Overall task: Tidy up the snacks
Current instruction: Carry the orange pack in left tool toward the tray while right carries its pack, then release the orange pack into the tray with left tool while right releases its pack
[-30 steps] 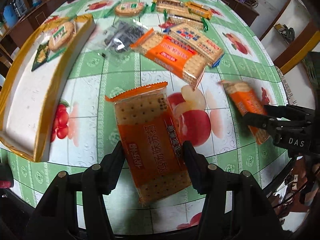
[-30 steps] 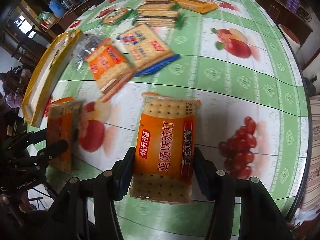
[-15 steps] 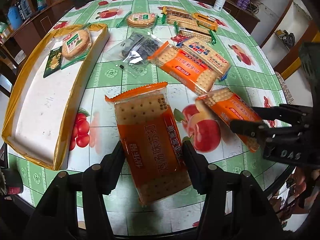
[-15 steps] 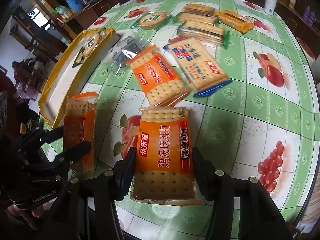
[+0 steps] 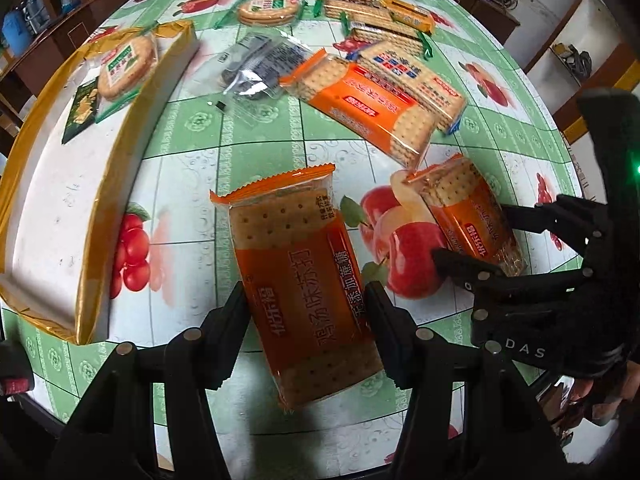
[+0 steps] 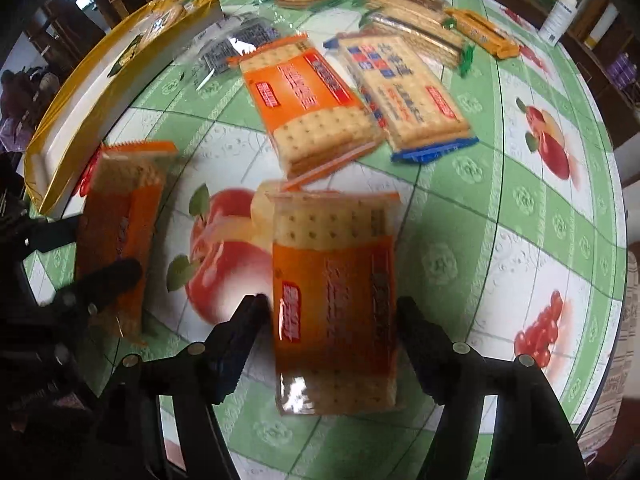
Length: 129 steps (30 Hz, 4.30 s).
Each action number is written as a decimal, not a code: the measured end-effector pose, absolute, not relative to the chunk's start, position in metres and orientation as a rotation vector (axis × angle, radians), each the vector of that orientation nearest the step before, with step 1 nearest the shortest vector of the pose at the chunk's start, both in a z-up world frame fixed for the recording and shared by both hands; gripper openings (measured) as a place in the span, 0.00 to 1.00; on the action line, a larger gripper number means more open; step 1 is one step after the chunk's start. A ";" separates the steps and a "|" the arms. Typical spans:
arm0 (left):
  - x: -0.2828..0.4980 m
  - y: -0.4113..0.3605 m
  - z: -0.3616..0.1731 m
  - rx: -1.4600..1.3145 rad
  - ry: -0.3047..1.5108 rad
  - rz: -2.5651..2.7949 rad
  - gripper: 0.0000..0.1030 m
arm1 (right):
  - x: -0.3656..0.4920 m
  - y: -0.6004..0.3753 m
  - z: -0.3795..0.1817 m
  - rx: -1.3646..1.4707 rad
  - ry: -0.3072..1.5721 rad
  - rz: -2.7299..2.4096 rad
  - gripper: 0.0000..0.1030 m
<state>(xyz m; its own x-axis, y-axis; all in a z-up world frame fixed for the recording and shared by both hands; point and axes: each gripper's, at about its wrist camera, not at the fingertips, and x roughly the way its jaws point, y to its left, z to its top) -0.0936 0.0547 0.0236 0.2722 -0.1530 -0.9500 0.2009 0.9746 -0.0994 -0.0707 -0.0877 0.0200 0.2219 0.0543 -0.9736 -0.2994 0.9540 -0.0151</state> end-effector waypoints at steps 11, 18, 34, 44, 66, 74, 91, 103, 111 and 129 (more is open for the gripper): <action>-0.094 0.050 0.023 0.051 1.266 -0.240 0.55 | -0.078 -0.088 0.026 -0.196 1.336 0.306 0.53; -0.101 0.052 0.031 0.057 1.243 -0.250 0.55 | -0.106 -0.095 0.030 -0.160 1.348 0.349 0.53; -0.088 0.110 0.078 0.019 1.113 -0.159 0.55 | -0.079 -0.050 0.076 -0.082 1.270 0.472 0.53; -0.051 0.184 0.099 -0.013 1.059 -0.016 0.55 | -0.034 0.028 0.097 -0.128 1.182 0.534 0.53; 0.021 0.290 0.053 -0.078 1.127 0.214 0.55 | 0.056 0.162 0.061 -0.228 1.143 0.534 0.53; 0.030 0.292 0.044 -0.107 1.181 0.198 0.54 | 0.066 0.167 0.048 -0.239 1.165 0.523 0.55; 0.026 0.291 0.058 -0.064 1.170 0.244 0.55 | 0.068 0.152 0.045 0.007 1.313 0.603 0.58; 0.012 0.259 0.068 -0.029 1.096 0.262 0.55 | 0.046 0.135 0.064 -0.142 1.224 0.556 0.64; -0.006 0.201 0.080 -0.029 1.063 0.189 0.55 | 0.020 0.078 0.075 -0.111 1.203 0.535 0.65; -0.008 0.065 0.043 -0.134 1.251 0.043 0.54 | 0.011 -0.148 0.066 -0.006 1.147 0.269 0.67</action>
<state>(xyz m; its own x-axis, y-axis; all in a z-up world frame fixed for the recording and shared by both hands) -0.0082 0.0652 0.0426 0.3146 -0.0412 -0.9483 -0.1058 0.9913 -0.0782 0.0105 -0.1477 0.0661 0.3822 0.2081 -0.9004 -0.2144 0.9677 0.1326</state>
